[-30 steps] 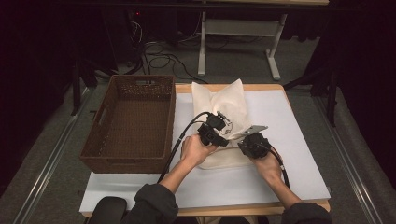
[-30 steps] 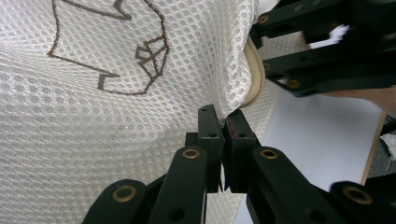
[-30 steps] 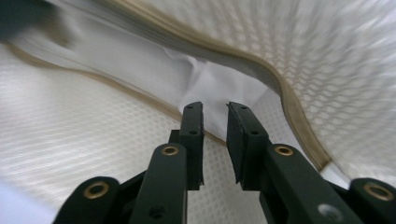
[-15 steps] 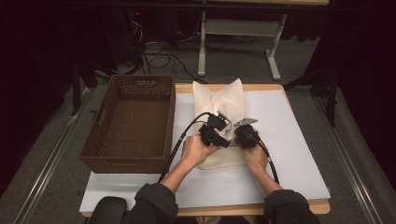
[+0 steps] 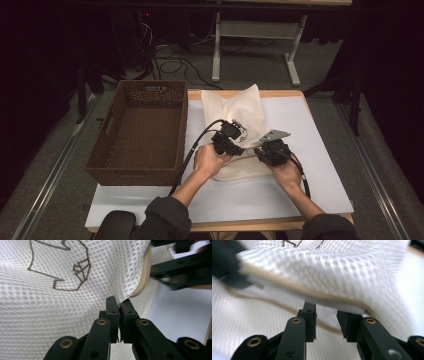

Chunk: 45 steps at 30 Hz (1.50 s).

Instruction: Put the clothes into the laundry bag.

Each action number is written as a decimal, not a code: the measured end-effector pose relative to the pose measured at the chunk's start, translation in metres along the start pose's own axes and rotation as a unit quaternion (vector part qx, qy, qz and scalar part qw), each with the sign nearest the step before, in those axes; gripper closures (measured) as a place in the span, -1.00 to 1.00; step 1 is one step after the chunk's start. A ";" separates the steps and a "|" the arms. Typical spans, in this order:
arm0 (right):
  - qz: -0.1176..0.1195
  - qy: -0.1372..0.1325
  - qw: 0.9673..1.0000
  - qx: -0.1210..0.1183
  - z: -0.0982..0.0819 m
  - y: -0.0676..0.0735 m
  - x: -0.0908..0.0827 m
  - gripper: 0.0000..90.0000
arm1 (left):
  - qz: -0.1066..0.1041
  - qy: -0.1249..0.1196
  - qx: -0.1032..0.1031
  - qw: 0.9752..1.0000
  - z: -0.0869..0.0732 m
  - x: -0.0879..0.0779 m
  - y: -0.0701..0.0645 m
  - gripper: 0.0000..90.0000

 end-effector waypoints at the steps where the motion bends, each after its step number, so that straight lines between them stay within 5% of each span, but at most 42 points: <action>1: -0.004 -0.001 1.000 -0.006 -0.001 0.000 -0.006 0.52 | 0.003 0.000 0.001 1.000 0.000 0.000 0.000 0.91; 6: -0.030 -0.010 0.999 -0.019 -0.004 -0.006 -0.023 0.39 | 0.017 -0.001 0.001 1.000 -0.001 -0.001 0.003 0.91; 12: -0.041 -0.001 0.999 0.003 -0.008 -0.021 -0.019 0.15 | 0.020 -0.001 0.000 1.000 -0.001 0.001 0.004 0.90; 14: -0.039 0.023 0.999 0.005 -0.012 -0.022 -0.009 0.17 | 0.020 -0.002 -0.001 1.000 -0.001 0.002 0.003 0.90; 17: -0.040 0.037 0.998 0.004 -0.016 -0.024 -0.001 0.59 | 0.020 -0.004 0.001 1.000 -0.001 0.001 0.002 0.90; 19: -0.025 0.029 0.999 0.014 -0.015 -0.023 -0.004 0.92 | 0.016 -0.006 0.003 1.000 -0.002 -0.002 0.000 0.90; 21: -0.016 0.027 0.999 0.009 -0.014 -0.020 -0.011 0.97 | 0.015 -0.009 0.007 1.000 -0.003 -0.008 -0.002 0.90; 27: 0.014 0.014 1.000 0.019 -0.016 -0.011 -0.042 0.98 | 0.021 -0.012 0.027 0.999 -0.008 -0.018 -0.009 0.79; 34: 0.027 0.031 0.998 0.040 -0.030 -0.017 -0.045 0.97 | 0.077 -0.003 0.029 0.997 -0.027 -0.013 -0.001 0.26; 36: 0.030 0.036 0.998 0.041 -0.033 -0.019 -0.043 0.96 | 0.089 0.019 0.033 0.995 -0.037 -0.009 -0.001 0.14; 45: 0.055 0.056 0.995 0.064 -0.049 -0.021 -0.040 0.86 | 0.092 0.054 -0.003 0.994 -0.065 0.009 0.006 0.09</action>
Point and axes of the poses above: each handheld gripper's, and its own axes: x roughly forward along the jaws, z roughly out of its top, y roughly to its left, the point moved 9 cm from there along x, roughly forward along the jaws, and after that the axes turned 11 degrees about z, right-handed, at the moved point
